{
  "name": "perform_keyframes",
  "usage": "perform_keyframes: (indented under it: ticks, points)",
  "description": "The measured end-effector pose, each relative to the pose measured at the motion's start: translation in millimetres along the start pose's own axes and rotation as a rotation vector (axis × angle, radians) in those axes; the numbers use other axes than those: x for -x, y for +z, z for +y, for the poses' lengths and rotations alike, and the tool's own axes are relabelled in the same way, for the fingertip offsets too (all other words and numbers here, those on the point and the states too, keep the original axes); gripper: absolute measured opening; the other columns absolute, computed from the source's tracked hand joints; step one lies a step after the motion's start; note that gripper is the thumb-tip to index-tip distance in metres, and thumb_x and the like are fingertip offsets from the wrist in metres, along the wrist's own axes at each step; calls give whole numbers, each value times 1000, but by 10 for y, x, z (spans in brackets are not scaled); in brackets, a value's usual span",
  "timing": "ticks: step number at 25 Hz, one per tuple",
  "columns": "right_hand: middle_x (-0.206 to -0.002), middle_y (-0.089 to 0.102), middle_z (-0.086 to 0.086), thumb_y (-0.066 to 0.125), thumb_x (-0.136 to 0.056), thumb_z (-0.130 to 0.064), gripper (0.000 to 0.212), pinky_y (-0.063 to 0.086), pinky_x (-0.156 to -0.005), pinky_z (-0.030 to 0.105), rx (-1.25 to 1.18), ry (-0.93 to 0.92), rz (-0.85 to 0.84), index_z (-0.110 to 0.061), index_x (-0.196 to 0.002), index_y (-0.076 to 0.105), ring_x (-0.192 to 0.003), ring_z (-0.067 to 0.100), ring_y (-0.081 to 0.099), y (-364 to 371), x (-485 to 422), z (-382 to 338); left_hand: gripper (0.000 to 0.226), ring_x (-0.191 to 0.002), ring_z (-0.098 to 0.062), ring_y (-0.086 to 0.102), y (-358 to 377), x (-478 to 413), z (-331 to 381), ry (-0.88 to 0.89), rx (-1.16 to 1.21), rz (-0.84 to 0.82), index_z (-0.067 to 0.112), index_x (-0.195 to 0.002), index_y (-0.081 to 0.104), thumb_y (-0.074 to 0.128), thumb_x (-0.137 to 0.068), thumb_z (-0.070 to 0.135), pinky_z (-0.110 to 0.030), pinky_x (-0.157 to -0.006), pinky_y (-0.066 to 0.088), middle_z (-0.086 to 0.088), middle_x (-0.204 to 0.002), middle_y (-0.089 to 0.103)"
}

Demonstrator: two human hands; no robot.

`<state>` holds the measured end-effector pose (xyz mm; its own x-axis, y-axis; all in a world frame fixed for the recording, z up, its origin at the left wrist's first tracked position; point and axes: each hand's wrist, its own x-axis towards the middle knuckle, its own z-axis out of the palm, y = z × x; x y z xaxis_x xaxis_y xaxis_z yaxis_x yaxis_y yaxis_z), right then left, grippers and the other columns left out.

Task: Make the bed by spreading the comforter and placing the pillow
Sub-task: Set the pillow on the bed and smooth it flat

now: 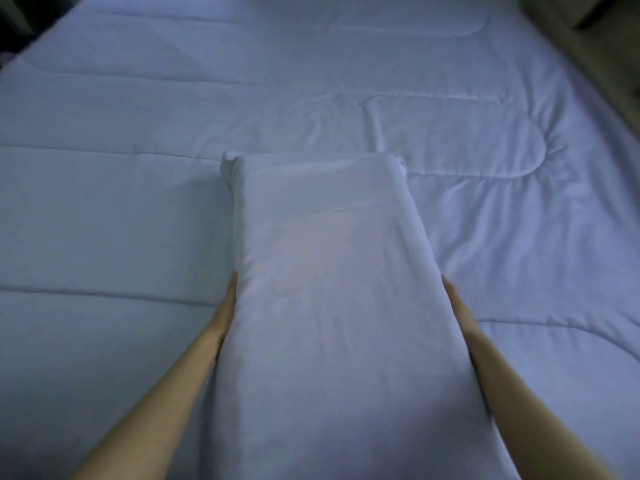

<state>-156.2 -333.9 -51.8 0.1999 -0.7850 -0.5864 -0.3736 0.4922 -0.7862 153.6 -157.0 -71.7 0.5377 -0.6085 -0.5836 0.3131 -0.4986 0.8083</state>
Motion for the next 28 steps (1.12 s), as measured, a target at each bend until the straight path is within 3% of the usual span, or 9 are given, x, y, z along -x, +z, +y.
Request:
perform_keyframes:
  ticks: [3,6,8,11,13,16,19,23,28]
  points:
    - [-136,53,6,33,-100,-38,41,39,-79,24,-1,-10,-10,-18,-128,55,-113,8,48,-57,338,146,41,-96,-11,60,11,565,-102,-87,70,-41,26,-110,61,28,-100,48,-28,-79,46,3,-109,65]
    - [-140,41,-6,36,-87,-69,75,30,-101,24,-72,18,-105,-20,-144,36,-120,5,37,-94,447,164,59,-98,-16,64,-11,812,-84,-246,102,-174,23,-111,64,24,-93,62,-33,-85,48,-4,-106,71]
    - [-133,47,-11,48,-79,-72,71,36,-96,28,-89,112,-209,-30,-136,41,-118,8,46,-136,493,107,58,-96,-19,67,1,890,-21,-277,115,-227,20,-109,67,30,-92,61,-34,-84,50,-7,-106,73]
    - [-118,66,5,75,-54,-51,85,52,-76,34,-30,165,-333,-24,-130,50,-100,23,66,-247,467,26,51,-104,-22,65,89,916,59,-184,91,-106,14,-117,65,45,-91,52,-36,-95,46,-11,-114,70]
    - [-112,68,4,75,-49,-37,84,53,-74,34,6,42,-315,-27,-129,50,-96,24,67,-340,459,-92,46,-105,-24,62,210,951,85,-113,111,-36,11,-120,63,48,-92,45,-36,-100,43,-11,-112,70]
    - [-103,67,-9,68,-55,-26,67,51,-66,25,24,-139,-242,-34,-120,54,-89,11,65,-645,524,-417,39,-90,-27,65,542,1110,84,-115,156,-20,10,-105,69,50,-90,40,-35,-86,49,-10,-88,75]
    - [-105,70,-4,69,-56,-22,59,53,-65,24,85,-266,-236,-39,-112,60,-85,11,67,-1249,586,-785,42,-86,-29,64,1120,1299,53,-103,231,4,7,-103,71,52,-87,41,-38,-86,50,-12,-81,75]
    - [-113,70,1,74,-53,-24,58,55,-86,37,204,-420,-161,-41,-108,63,-99,17,66,-2359,768,-1212,41,-82,-29,63,2291,1562,115,-59,354,-82,9,-98,70,46,-89,41,-35,-73,49,-9,-72,75]
    - [-104,67,-12,76,-66,-11,51,51,-79,14,341,-557,72,-42,-105,62,-99,9,61,-3946,1174,-1571,48,-93,-32,64,4072,1792,386,-16,468,-262,13,-103,71,46,-89,52,-40,-85,51,-12,-88,75]
